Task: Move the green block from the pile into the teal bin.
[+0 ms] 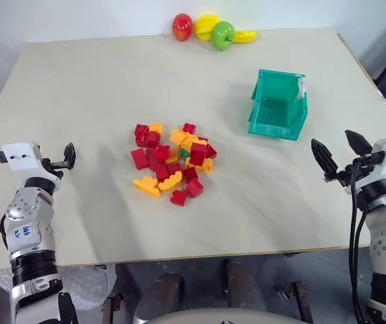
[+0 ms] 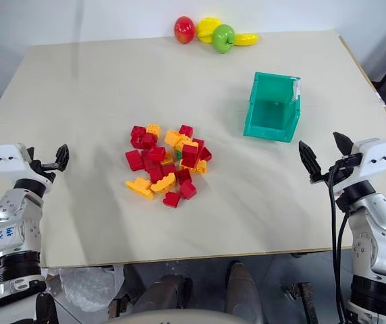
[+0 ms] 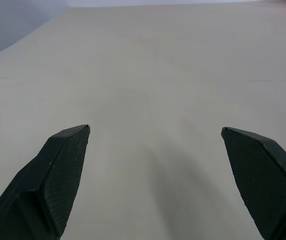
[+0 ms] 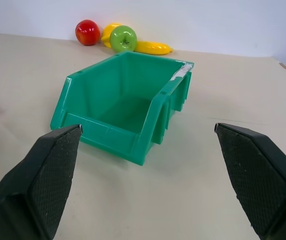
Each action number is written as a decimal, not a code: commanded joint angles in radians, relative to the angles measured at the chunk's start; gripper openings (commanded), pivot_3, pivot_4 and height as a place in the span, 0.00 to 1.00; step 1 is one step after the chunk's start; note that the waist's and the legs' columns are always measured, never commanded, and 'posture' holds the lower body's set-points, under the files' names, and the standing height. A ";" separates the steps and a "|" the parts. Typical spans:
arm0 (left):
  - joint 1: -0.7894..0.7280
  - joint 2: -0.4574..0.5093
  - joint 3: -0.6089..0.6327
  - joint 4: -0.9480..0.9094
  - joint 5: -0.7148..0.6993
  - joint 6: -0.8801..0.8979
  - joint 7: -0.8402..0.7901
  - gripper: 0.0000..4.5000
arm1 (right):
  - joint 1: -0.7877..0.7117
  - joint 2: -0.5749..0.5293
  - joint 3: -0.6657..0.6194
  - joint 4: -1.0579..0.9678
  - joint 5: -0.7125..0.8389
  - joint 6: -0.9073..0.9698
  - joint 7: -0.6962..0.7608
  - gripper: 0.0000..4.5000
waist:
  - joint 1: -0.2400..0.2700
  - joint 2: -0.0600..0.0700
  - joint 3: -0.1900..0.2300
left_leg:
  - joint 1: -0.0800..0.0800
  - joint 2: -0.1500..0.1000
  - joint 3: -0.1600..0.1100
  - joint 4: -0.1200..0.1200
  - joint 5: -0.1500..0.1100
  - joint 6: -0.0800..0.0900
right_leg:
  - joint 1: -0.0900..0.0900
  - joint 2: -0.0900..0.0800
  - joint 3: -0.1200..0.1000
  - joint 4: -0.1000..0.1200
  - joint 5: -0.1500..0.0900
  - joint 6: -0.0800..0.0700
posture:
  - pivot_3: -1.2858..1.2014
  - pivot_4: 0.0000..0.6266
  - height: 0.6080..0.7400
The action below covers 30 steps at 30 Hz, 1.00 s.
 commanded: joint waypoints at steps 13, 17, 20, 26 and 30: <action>-0.052 0.131 -0.040 -0.025 -0.055 0.005 -0.293 1.00 | -0.054 -0.126 0.091 -0.236 0.034 0.174 0.039 0.99 | -0.002 0.000 0.000 | 0.000 0.001 0.001 0.000 0.000 0.000 | -0.001 0.001 0.000 0.000 0.001 -0.001 | 0.52 0.24 1.00; -0.061 0.160 -0.082 -0.024 -0.106 -0.098 -0.533 1.00 | -0.132 -0.190 0.183 -0.353 0.083 0.326 0.049 0.99 | -0.001 0.000 0.000 | -0.001 0.001 0.001 0.000 0.000 0.000 | -0.001 0.000 0.000 -0.001 0.001 -0.001 | 0.52 0.24 1.00; -0.080 0.177 -0.111 -0.004 -0.116 -0.131 -0.645 1.00 | -0.208 -0.199 0.269 -0.422 0.115 0.418 0.039 0.99 | -0.001 0.000 0.000 | -0.002 0.002 0.000 0.000 0.000 0.000 | -0.001 0.001 -0.002 -0.003 0.001 -0.002 | 0.52 0.24 1.00; -0.141 0.179 -0.140 0.063 -0.236 -0.170 -0.996 1.00 | -0.448 -0.076 0.508 -0.462 0.104 0.634 -0.083 0.95 | -0.010 0.000 0.000 | -0.006 0.002 0.001 0.002 0.000 -0.001 | -0.006 0.001 -0.002 -0.002 0.003 -0.002 | 0.52 0.24 1.00; -0.159 0.190 -0.141 0.114 -0.261 -0.188 -1.133 1.00 | -0.562 0.003 0.593 -0.406 0.101 0.802 -0.150 0.71 | -0.018 0.000 0.000 | -0.007 0.002 0.001 0.002 0.000 0.000 | -0.006 0.001 -0.002 -0.002 0.003 -0.002 | 0.52 0.24 1.00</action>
